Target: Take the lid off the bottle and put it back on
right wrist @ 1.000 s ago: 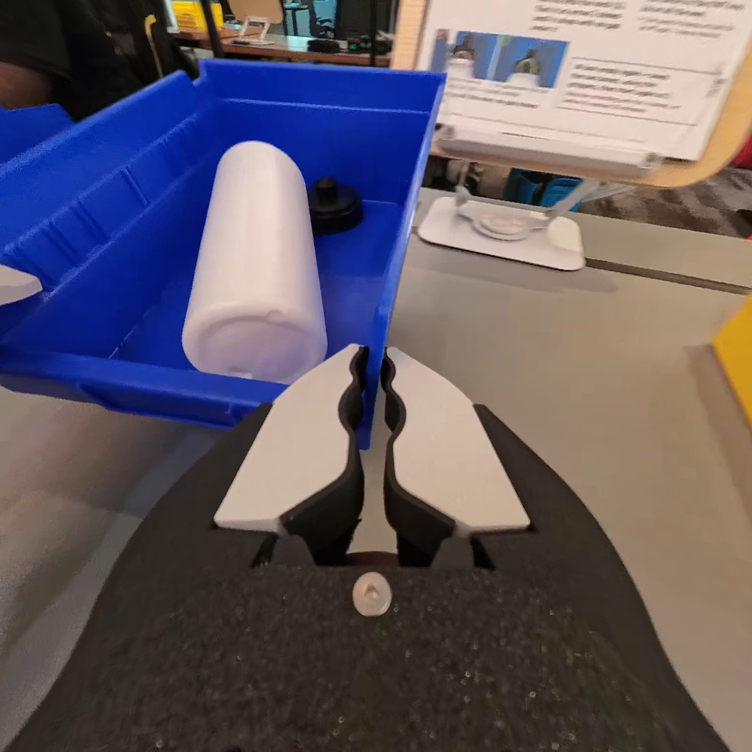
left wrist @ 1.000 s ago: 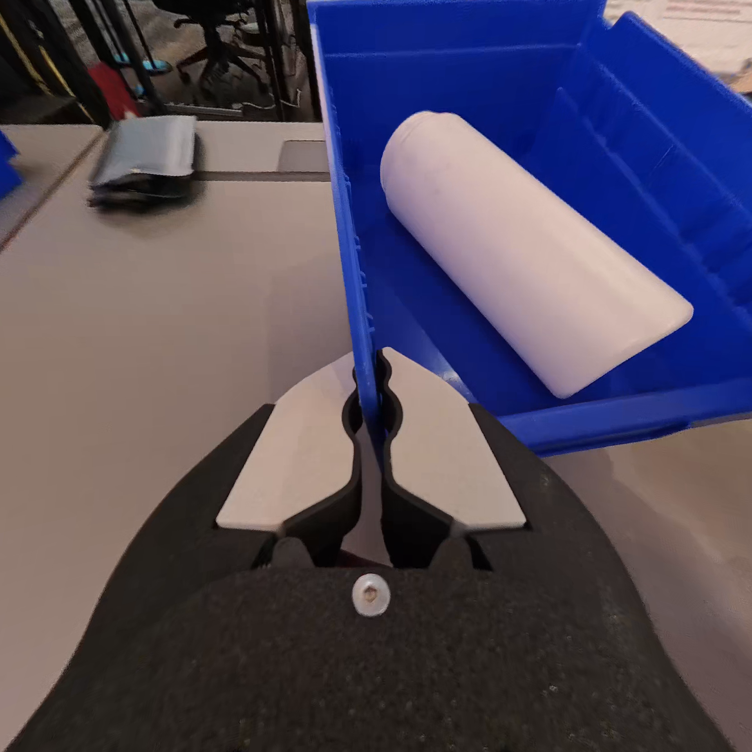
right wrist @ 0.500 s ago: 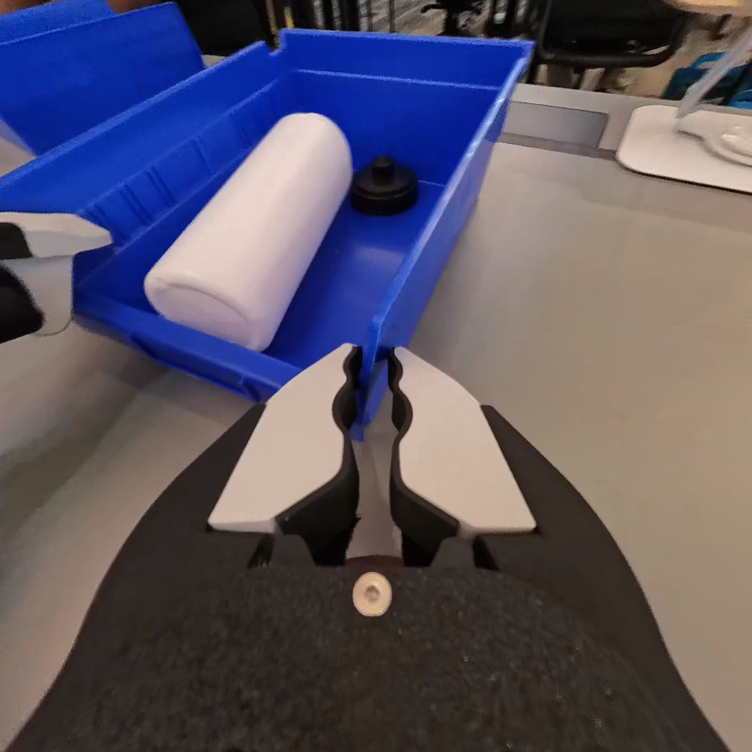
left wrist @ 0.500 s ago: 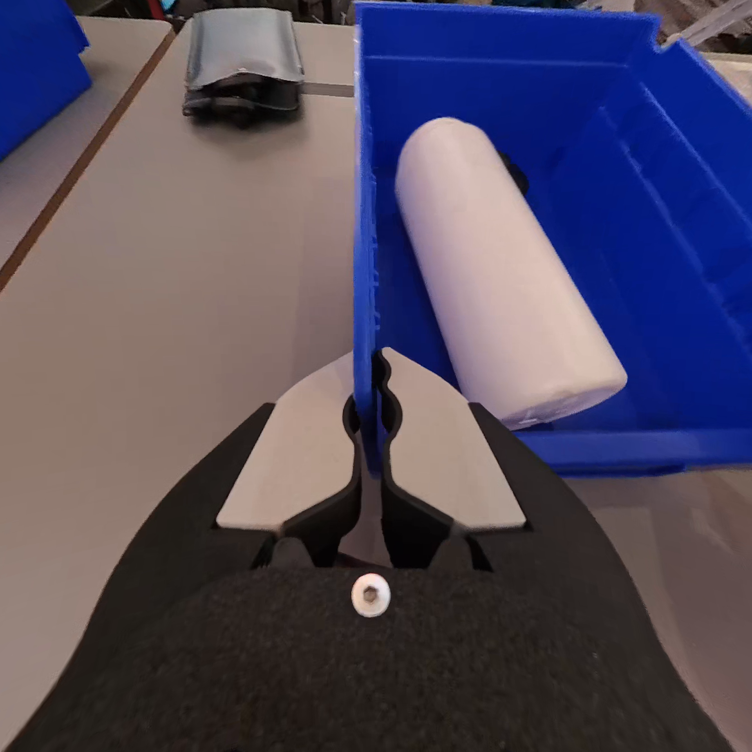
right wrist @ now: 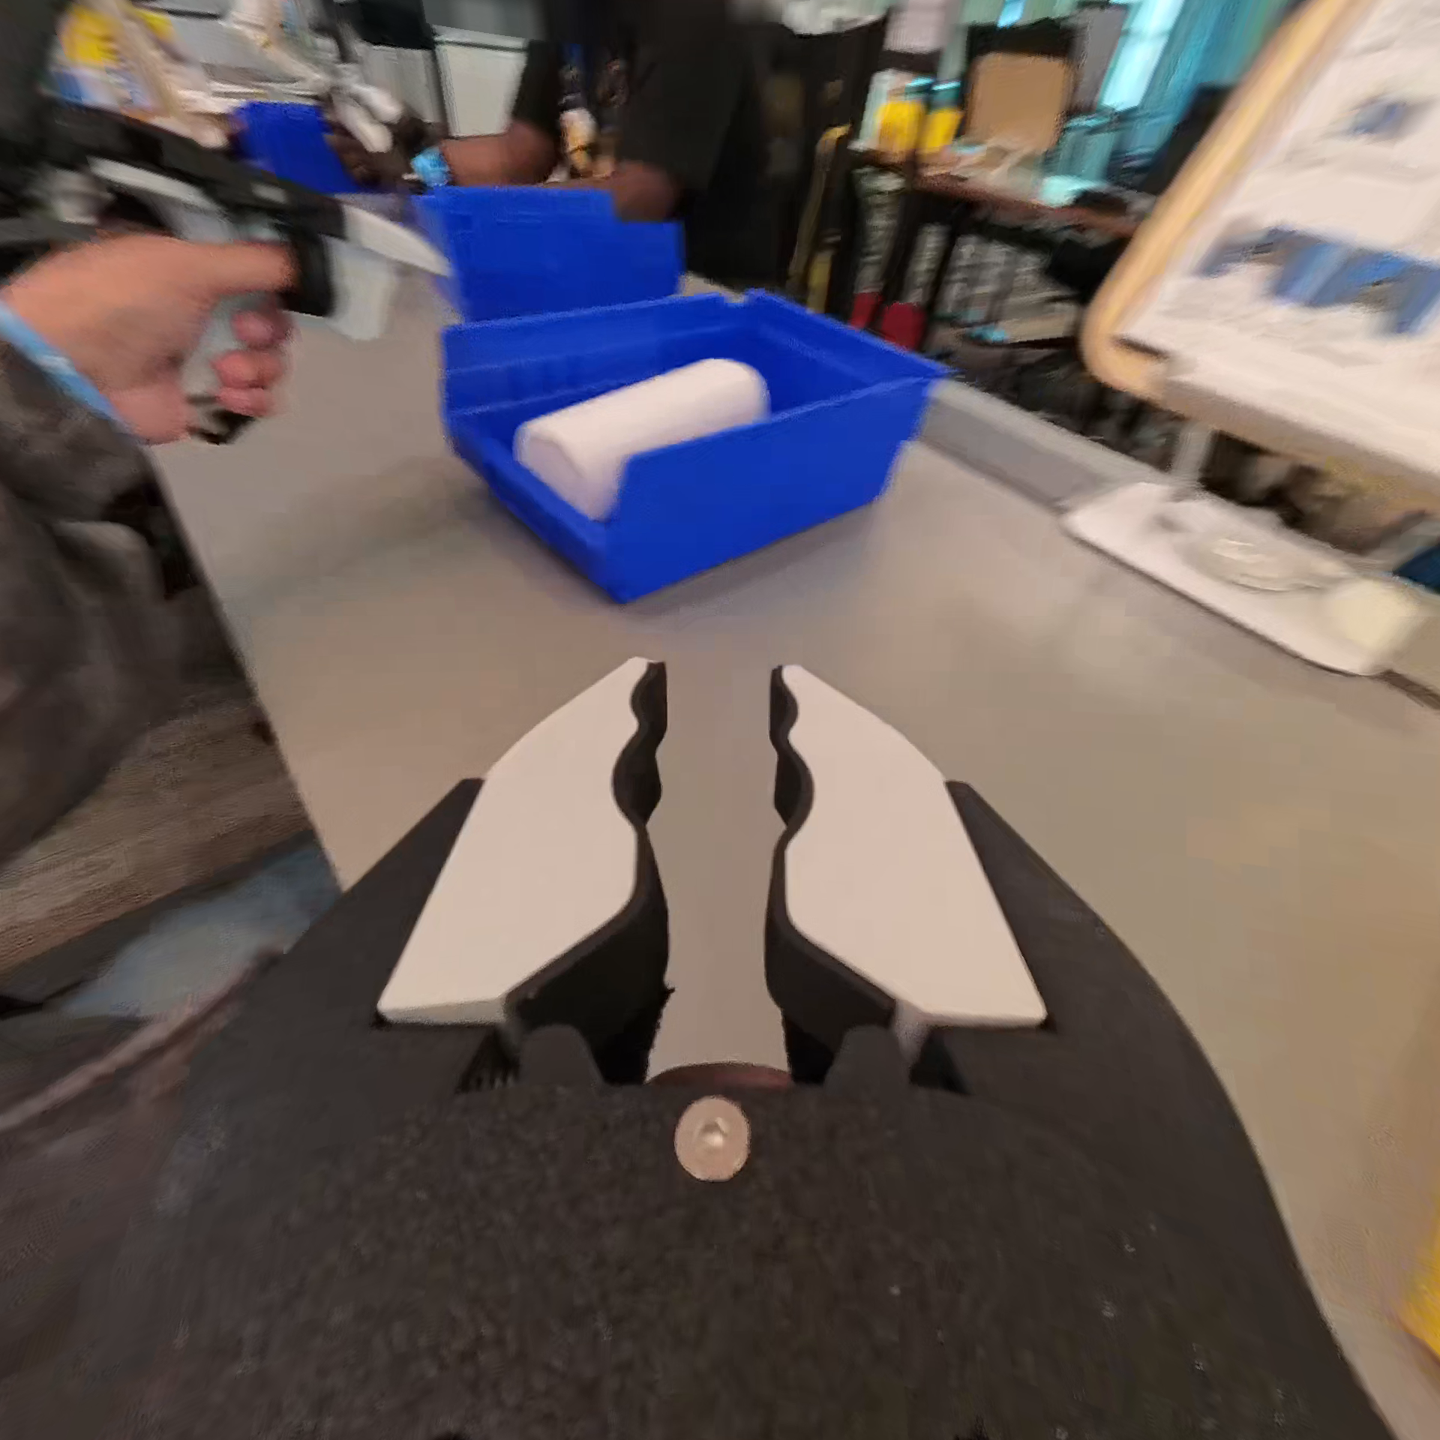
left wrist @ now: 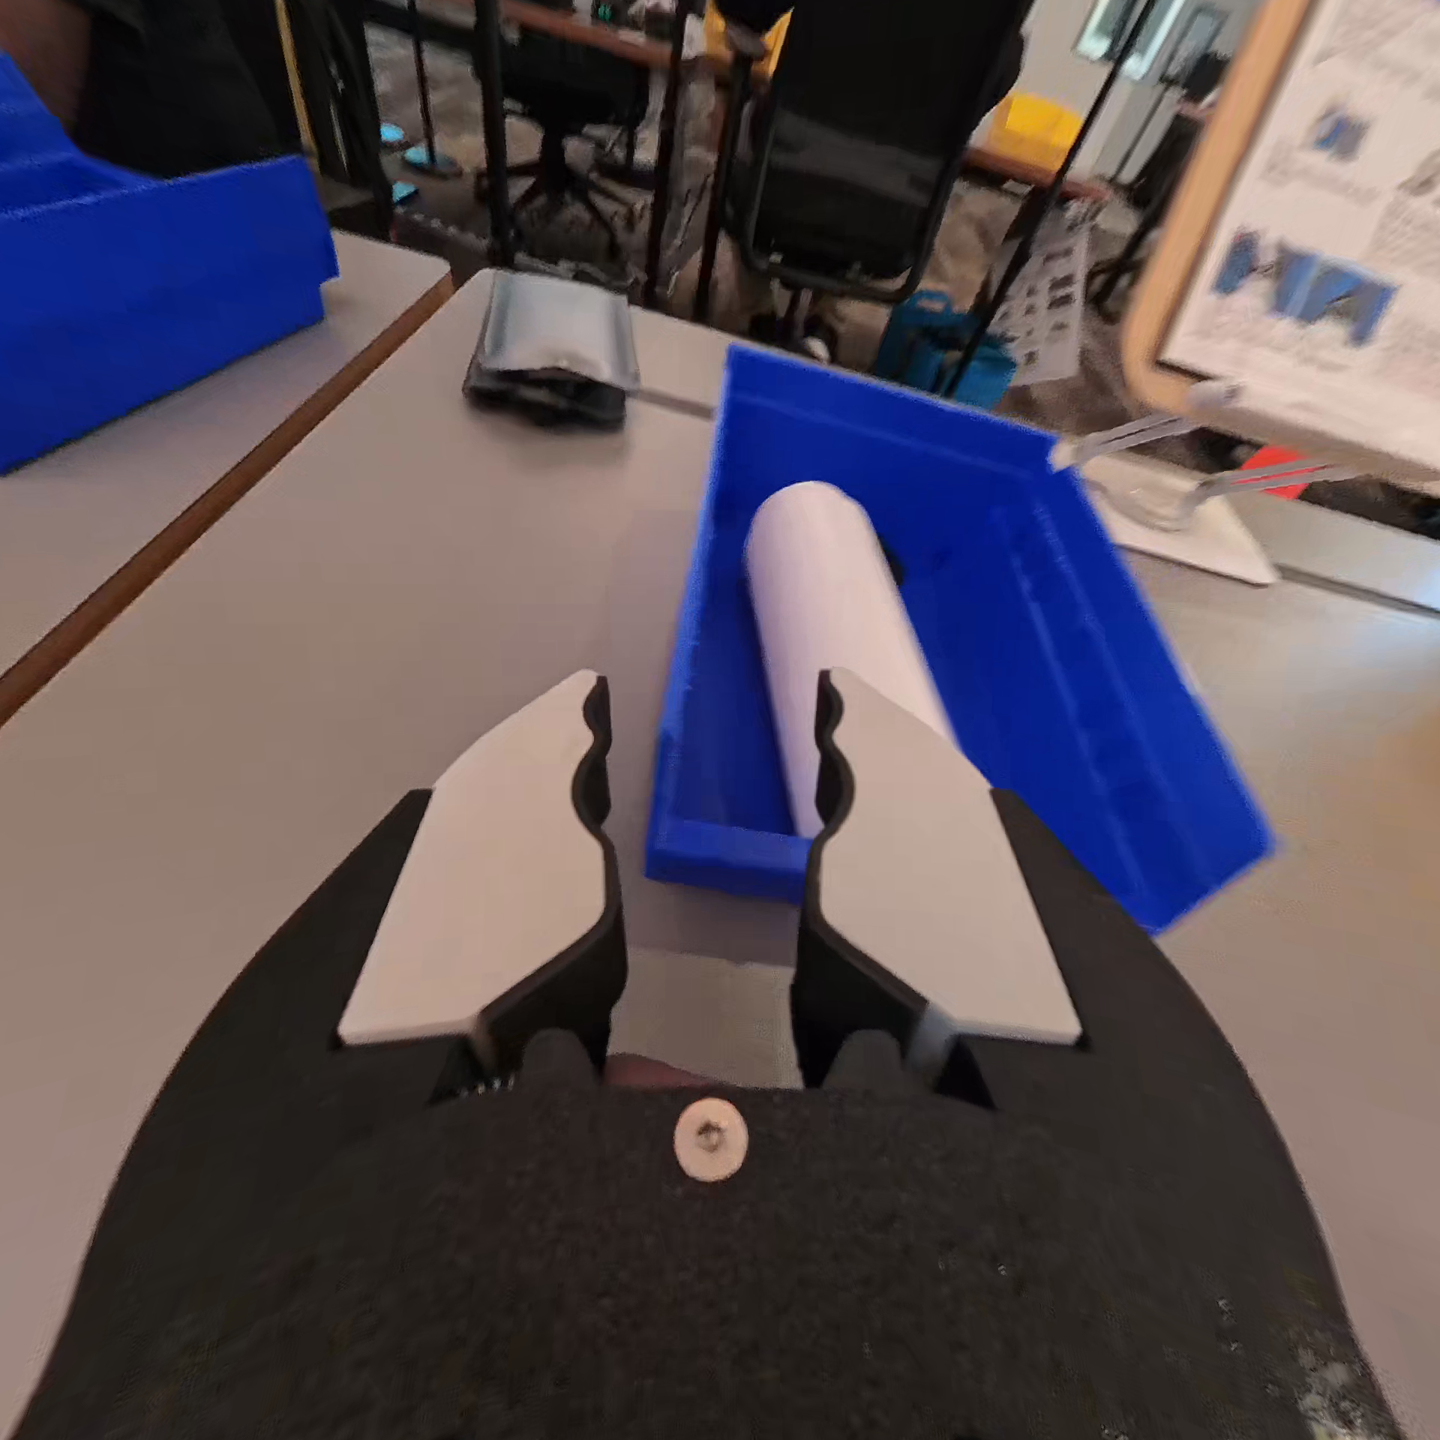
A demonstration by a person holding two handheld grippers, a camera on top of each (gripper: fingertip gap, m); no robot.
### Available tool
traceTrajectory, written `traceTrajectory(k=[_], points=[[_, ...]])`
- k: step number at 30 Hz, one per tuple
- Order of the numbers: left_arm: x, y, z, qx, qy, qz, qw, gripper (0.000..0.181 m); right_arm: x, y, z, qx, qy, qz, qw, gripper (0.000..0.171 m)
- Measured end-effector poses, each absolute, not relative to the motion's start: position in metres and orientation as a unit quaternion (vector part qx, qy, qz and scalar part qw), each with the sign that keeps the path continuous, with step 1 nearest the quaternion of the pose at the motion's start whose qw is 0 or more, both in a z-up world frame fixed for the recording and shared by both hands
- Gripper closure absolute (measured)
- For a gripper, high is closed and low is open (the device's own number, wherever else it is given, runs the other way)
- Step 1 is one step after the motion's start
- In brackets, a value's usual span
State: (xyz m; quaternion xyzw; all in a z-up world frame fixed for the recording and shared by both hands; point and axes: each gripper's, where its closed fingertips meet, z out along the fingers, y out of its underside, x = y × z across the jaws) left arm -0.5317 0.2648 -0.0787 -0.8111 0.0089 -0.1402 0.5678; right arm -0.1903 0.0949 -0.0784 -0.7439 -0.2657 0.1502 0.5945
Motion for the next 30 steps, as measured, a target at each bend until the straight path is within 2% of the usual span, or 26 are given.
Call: traceTrajectory(k=[4,6,8,11,15,21,30], points=[[-0.471,0.212,-0.064,-0.787,0.051,-0.214,0.576,0.129,-0.054,0.081,-0.079,-0.772,-0.149,0.047,0.616,0.134],[-0.438,0.178,-0.079,-0.776,0.07,-0.237,0.581,0.131,0.005,0.071,-0.085,-0.781,-0.088,0.028,0.617,0.129],[-0.416,0.154,-0.1,-0.768,0.081,-0.228,0.593,0.141,0.057,0.061,-0.092,-0.783,-0.037,0.007,0.62,0.128],[-0.384,0.144,-0.099,-0.773,0.123,-0.25,0.57,0.131,0.111,0.056,-0.098,-0.781,0.022,-0.008,0.624,0.125],[-0.38,0.154,-0.123,-0.799,0.161,-0.191,0.547,0.124,0.133,0.059,-0.104,-0.781,0.056,-0.004,0.622,0.123],[-0.378,0.156,-0.135,-0.818,0.144,-0.228,0.508,0.123,0.122,0.062,-0.107,-0.78,0.057,0.035,0.622,0.126],[-0.375,0.156,-0.136,-0.819,0.154,-0.219,0.508,0.121,0.122,0.062,-0.107,-0.776,0.069,0.062,0.624,0.129]])
